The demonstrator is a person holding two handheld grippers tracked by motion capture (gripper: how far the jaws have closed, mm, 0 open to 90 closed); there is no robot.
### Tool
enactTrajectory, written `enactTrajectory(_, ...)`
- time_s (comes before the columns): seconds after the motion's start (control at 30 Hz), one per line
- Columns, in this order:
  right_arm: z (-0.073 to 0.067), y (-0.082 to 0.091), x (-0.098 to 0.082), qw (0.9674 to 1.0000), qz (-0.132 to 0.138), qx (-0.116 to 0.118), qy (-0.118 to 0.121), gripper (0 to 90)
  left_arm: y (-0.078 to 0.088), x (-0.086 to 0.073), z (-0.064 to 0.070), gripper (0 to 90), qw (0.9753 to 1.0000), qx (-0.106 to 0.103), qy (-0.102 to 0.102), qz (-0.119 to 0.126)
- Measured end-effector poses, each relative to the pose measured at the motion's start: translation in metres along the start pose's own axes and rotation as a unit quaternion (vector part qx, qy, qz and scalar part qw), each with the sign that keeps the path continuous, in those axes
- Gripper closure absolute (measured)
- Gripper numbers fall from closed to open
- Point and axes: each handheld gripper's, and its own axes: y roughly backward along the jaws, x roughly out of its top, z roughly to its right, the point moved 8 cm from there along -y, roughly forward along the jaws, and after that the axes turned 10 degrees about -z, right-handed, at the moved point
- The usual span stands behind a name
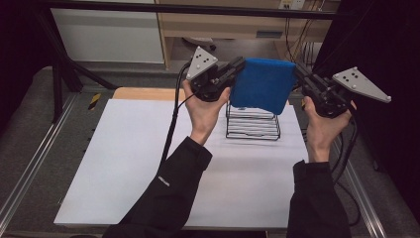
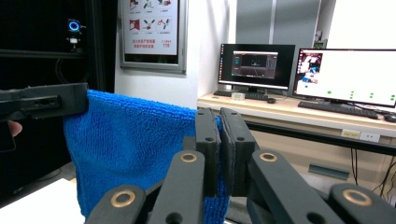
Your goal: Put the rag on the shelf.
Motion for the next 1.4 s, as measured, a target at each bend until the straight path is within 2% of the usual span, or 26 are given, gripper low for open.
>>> enactTrajectory(0.33, 0.012, -0.004, 0.024, 0.9998, 0.015, -0.010, 0.003, 86.9, -0.011, 0.022, 0.001, 85.3, 0.9999, 0.005, -0.005, 0.012)
enactTrajectory(0.43, 0.016, -0.007, 0.029, 0.9998, 0.016, -0.013, 0.000, 86.9, -0.016, 0.027, -0.002, 85.3, 0.9998, -0.001, 0.008, 0.017)
enactTrajectory(0.53, 0.020, -0.012, 0.034, 0.9997, 0.017, -0.017, -0.001, 86.9, -0.020, 0.031, -0.004, 85.3, 0.9998, 0.008, -0.004, 0.017)
enactTrajectory(0.63, 0.024, -0.017, 0.038, 0.9997, 0.019, -0.015, 0.000, 86.8, -0.023, 0.034, -0.007, 85.3, 0.9997, 0.008, -0.003, 0.023)
enactTrajectory(0.9, 0.033, -0.030, 0.041, 0.9997, 0.017, -0.017, -0.008, 86.8, -0.035, 0.040, -0.014, 85.3, 0.9994, 0.025, -0.017, 0.017)
enactTrajectory(1.07, 0.038, -0.040, 0.041, 0.9997, 0.019, -0.015, -0.008, 86.8, -0.042, 0.039, -0.023, 85.2, 0.9994, 0.028, -0.002, 0.020)
enactTrajectory(1.27, 0.043, -0.055, 0.039, 0.9997, 0.016, -0.015, -0.009, 86.8, -0.050, 0.040, -0.033, 85.2, 0.9990, 0.036, -0.006, 0.023)
enactTrajectory(1.4, 0.047, -0.064, 0.038, 0.9997, 0.012, -0.016, -0.011, 86.8, -0.057, 0.040, -0.039, 85.2, 0.9992, 0.034, 0.007, 0.022)
